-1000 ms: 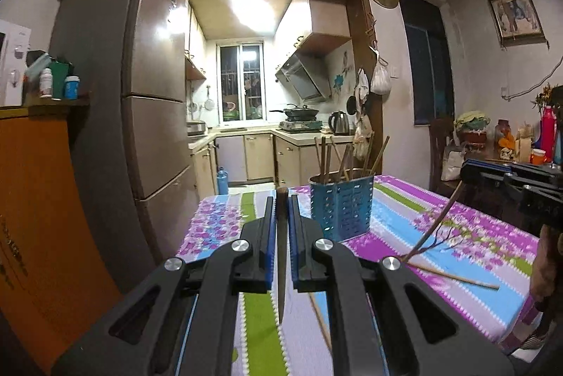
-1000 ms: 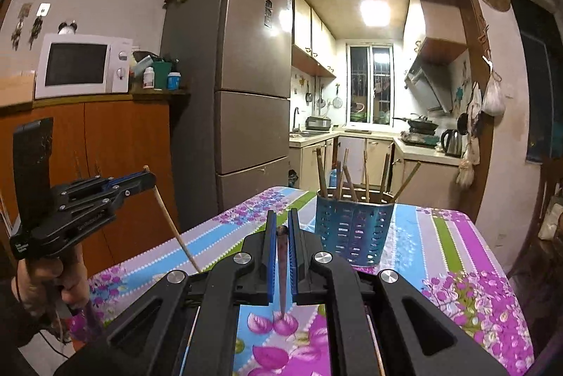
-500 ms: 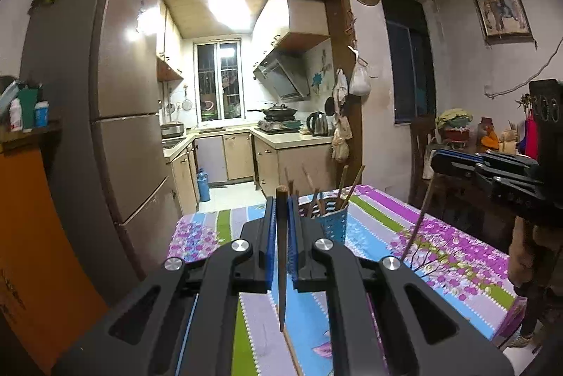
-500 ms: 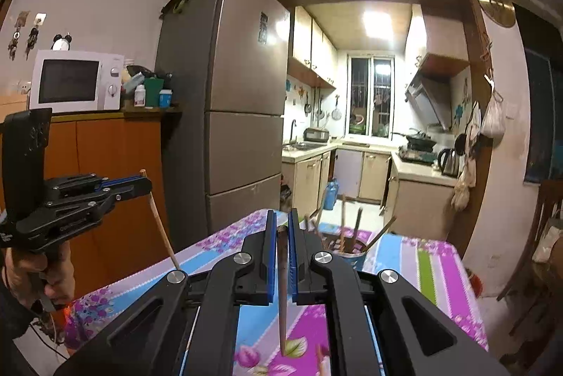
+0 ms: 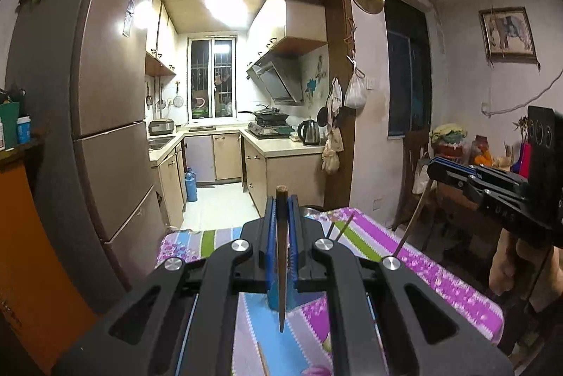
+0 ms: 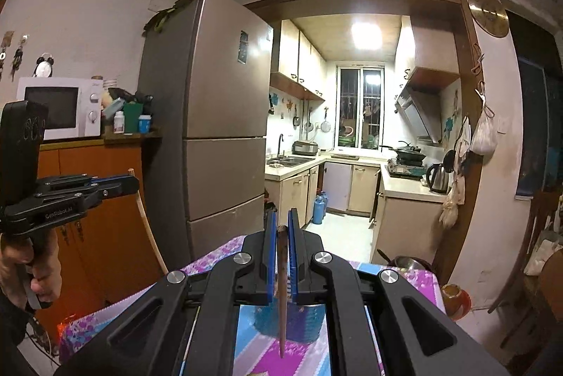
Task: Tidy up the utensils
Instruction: 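Lift both held chopsticks upright and carry them above the blue holder, then lower the chopsticks into the holder and open the left gripper while the right gripper opens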
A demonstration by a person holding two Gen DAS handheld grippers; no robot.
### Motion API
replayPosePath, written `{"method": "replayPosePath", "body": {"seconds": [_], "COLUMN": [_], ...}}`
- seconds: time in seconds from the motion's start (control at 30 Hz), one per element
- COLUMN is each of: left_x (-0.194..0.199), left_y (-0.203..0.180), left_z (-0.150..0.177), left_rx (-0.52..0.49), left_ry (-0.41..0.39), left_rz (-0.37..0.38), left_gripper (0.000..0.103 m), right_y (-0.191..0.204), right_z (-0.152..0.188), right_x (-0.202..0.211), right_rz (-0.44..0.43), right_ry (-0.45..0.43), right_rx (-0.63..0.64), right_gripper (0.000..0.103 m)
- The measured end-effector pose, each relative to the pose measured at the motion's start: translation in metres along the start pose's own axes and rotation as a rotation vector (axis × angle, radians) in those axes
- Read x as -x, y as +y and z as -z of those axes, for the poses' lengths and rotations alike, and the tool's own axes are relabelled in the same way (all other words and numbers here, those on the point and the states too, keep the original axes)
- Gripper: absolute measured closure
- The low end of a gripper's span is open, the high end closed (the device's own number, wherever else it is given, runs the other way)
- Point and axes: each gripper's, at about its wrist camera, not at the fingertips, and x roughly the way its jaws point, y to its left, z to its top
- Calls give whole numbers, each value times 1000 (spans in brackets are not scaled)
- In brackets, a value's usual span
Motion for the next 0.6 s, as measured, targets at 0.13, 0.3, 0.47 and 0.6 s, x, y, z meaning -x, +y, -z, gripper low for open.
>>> {"method": "replayPosePath", "body": {"seconds": [0.13, 0.3, 0.47, 0.6], "left_x": [-17, -33, -56, -82], "left_y": [-4, -2, 7, 15], "left_z": [-20, -40, -62, -70], "left_rx": [0, 10, 24, 37], "left_ry": [-8, -33, -54, -55], "left_rz": [-14, -28, -48, -52], "left_gripper": [98, 98, 98, 98], "right_y": [-12, -25, -35, -41], "right_z": [-21, -47, -70, -80], "right_x": [-14, -32, -61, -92], "right_rz": [8, 4, -6, -16], "right_ry": [-7, -32, -42, -31], "right_rx": [8, -4, -4, -4], "right_gripper": [96, 96, 96, 96]}}
